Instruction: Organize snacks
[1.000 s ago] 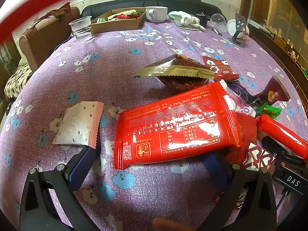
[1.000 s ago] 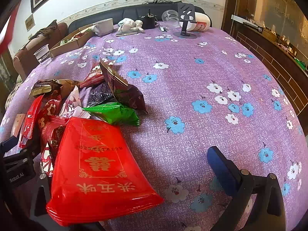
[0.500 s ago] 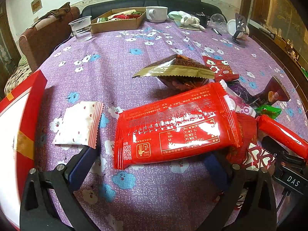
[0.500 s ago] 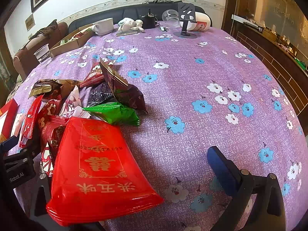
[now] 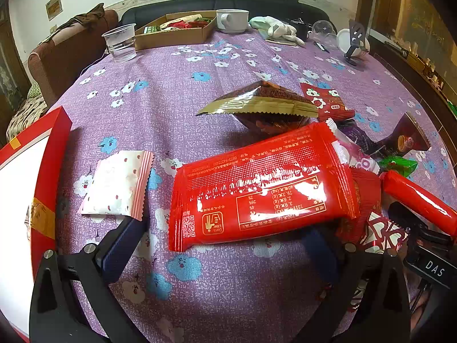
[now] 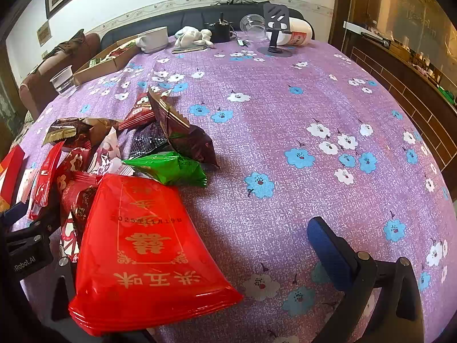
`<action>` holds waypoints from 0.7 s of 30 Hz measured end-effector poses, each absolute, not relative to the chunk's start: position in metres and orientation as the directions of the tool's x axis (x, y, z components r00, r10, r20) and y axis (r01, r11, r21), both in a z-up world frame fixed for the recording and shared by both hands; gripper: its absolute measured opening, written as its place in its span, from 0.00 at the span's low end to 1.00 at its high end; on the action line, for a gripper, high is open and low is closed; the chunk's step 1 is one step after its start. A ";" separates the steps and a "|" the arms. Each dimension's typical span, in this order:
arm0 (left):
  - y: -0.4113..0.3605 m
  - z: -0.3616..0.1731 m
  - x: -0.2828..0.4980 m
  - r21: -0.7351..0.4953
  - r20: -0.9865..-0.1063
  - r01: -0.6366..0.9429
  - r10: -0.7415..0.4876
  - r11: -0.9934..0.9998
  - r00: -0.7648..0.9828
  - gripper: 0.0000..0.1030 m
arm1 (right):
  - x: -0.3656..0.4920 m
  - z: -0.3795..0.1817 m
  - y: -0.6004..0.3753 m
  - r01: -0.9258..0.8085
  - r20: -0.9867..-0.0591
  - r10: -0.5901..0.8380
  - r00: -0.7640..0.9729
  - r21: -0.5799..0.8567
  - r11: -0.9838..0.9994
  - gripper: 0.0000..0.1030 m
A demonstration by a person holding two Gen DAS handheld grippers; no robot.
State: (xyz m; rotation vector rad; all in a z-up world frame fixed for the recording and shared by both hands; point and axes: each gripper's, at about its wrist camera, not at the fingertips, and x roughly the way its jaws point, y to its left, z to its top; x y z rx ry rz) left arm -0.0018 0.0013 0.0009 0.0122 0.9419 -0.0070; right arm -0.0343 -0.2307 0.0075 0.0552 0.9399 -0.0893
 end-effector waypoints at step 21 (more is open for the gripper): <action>0.078 0.070 -0.128 0.367 -0.600 -0.032 0.263 0.930 0.755 1.00 | -0.078 0.037 -0.185 -0.113 -0.787 0.319 0.528 0.308 0.945 0.99</action>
